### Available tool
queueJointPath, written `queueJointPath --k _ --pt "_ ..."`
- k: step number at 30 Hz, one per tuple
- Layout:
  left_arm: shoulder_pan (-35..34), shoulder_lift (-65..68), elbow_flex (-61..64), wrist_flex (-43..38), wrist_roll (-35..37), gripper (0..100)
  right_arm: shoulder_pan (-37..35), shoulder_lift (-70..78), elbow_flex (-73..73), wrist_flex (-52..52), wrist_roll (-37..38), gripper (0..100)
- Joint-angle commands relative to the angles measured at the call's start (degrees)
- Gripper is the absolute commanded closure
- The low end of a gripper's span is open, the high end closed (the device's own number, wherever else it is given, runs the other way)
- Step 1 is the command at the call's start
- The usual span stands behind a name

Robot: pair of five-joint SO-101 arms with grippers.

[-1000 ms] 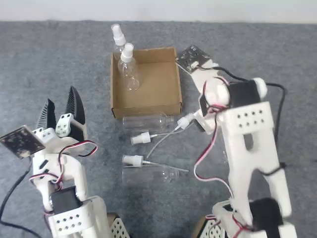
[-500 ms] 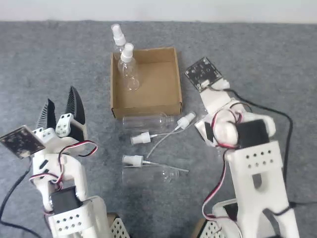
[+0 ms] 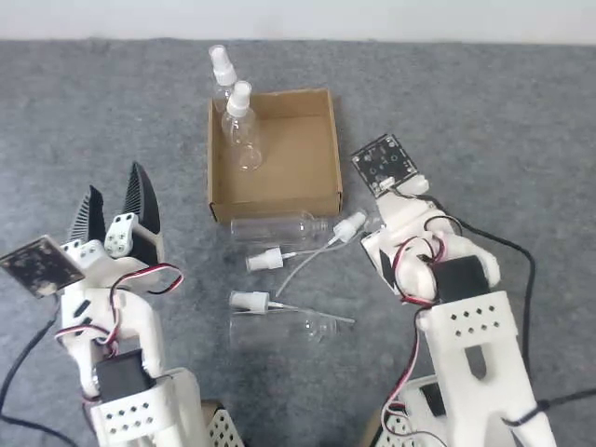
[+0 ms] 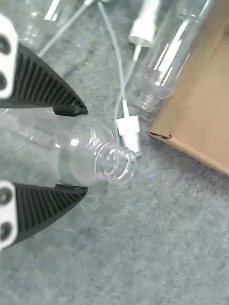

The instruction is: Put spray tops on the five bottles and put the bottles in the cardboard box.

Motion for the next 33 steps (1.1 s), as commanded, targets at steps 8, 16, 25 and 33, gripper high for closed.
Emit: queueJointPath --k 8,16,25,33 --pt "7.12 -0.53 -14.29 11.25 -9.58 78 12.79 -2.07 0.18 -6.55 -11.16 97.9" --pt "17.85 -0.18 -23.96 20.40 -19.60 83 20.88 -1.80 0.26 -7.96 -16.88 97.9" --pt "25.14 21.27 -41.36 31.91 -24.53 83 25.19 -2.24 4.31 -14.99 -19.60 97.9" --pt "33.32 38.33 -52.79 38.07 -29.19 83 25.19 -1.89 4.92 -15.69 -19.60 97.9"
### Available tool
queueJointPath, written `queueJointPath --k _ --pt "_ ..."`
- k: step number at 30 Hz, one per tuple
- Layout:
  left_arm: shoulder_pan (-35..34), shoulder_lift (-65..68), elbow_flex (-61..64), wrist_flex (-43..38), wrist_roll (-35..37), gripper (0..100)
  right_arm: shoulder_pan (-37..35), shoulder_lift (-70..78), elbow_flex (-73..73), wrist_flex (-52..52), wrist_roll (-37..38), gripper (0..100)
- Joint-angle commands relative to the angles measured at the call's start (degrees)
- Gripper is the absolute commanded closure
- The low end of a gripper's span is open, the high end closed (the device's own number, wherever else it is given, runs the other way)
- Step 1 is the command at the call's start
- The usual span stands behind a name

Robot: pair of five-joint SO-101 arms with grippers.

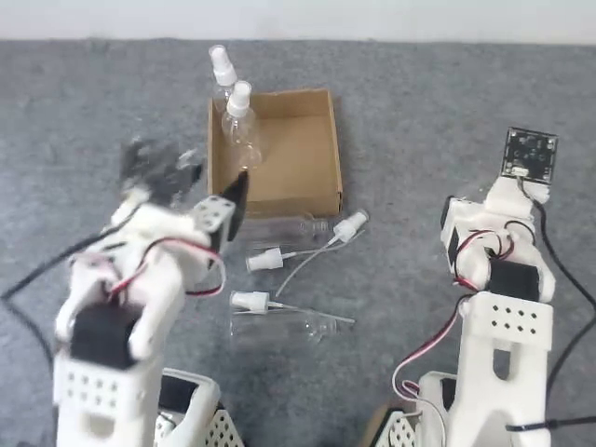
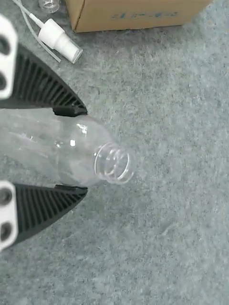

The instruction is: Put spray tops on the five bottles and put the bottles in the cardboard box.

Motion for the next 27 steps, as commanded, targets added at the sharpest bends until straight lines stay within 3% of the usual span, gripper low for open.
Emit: queueJointPath --k 1,10,27 --pt "3.52 6.86 -6.02 1.58 -2.73 83 0.66 -1.80 -0.88 -1.63 -0.62 97.9" --pt "4.84 19.34 -11.47 2.20 -3.08 83 2.07 -2.15 -0.88 -1.63 -0.62 97.9" --pt "17.05 45.71 -20.35 2.29 -3.08 83 3.38 -2.24 -0.79 -1.89 -0.62 97.9"
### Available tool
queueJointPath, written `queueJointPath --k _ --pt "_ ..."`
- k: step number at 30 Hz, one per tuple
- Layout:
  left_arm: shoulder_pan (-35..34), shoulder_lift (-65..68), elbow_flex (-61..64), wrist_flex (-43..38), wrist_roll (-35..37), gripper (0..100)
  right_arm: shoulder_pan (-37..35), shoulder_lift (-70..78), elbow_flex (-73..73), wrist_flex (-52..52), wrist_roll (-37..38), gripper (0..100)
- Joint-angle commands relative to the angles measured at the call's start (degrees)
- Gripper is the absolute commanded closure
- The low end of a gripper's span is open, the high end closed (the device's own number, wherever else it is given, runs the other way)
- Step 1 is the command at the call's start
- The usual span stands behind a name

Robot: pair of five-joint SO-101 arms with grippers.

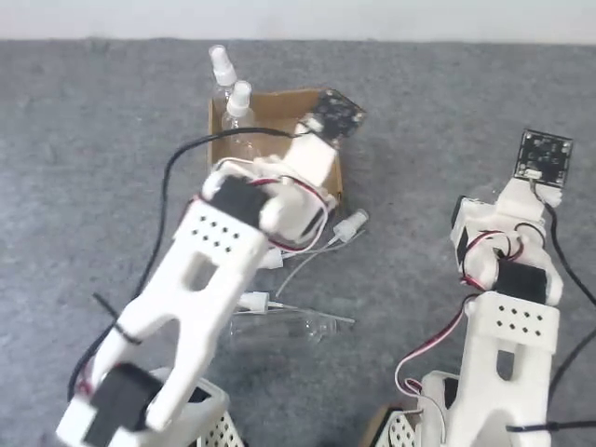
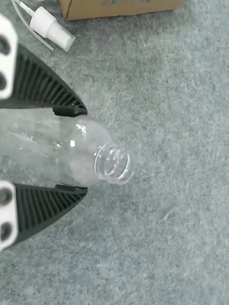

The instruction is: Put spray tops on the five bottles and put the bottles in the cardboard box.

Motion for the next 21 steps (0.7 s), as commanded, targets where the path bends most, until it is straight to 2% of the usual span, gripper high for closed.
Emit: queueJointPath --k 1,8,21 --pt "1.67 2.37 -4.53 0.26 -0.35 83 0.22 -2.24 -0.79 -1.45 -0.62 97.9" --pt "4.40 10.37 -8.40 0.26 -0.26 83 0.13 -2.24 -0.79 -1.45 -0.62 97.9" --pt "4.40 26.37 -17.63 0.35 -0.35 83 0.13 -2.24 -0.79 -1.36 -0.62 97.8"
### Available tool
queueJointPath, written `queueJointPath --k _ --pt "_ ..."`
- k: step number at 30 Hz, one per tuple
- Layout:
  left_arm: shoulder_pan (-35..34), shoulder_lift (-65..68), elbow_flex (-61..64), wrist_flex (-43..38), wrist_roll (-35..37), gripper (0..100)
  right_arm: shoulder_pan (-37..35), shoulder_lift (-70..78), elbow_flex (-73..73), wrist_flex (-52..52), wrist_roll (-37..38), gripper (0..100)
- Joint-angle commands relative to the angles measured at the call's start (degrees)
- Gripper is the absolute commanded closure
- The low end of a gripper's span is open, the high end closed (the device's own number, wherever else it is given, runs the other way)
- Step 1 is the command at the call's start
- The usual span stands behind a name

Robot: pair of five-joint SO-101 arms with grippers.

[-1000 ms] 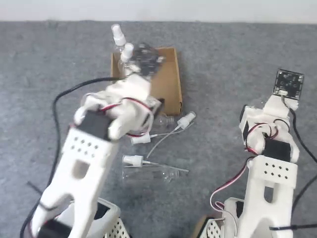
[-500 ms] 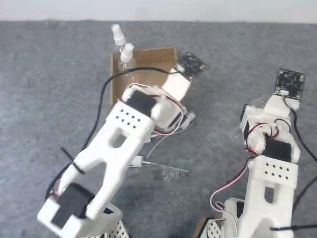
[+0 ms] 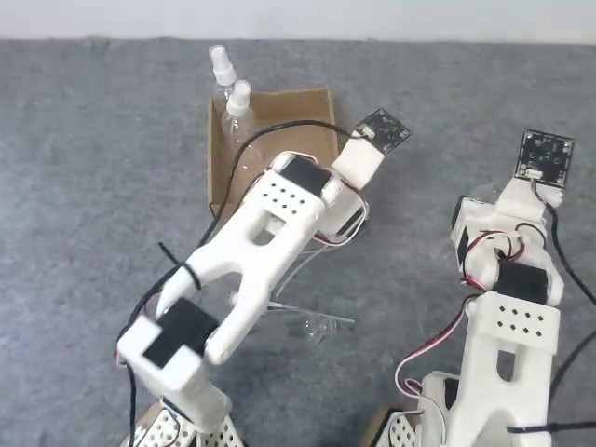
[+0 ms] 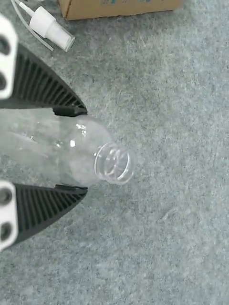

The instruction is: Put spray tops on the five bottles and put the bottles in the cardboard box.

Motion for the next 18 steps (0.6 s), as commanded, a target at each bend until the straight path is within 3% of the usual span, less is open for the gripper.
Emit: queueJointPath --k 1,18 --pt "0.18 1.76 -5.05 0.35 -0.44 83 0.13 -2.24 -0.79 -1.36 -0.62 97.8" --pt "-0.18 18.11 -16.31 1.32 -0.44 83 0.13 -2.24 -0.79 -1.45 -0.62 97.6"
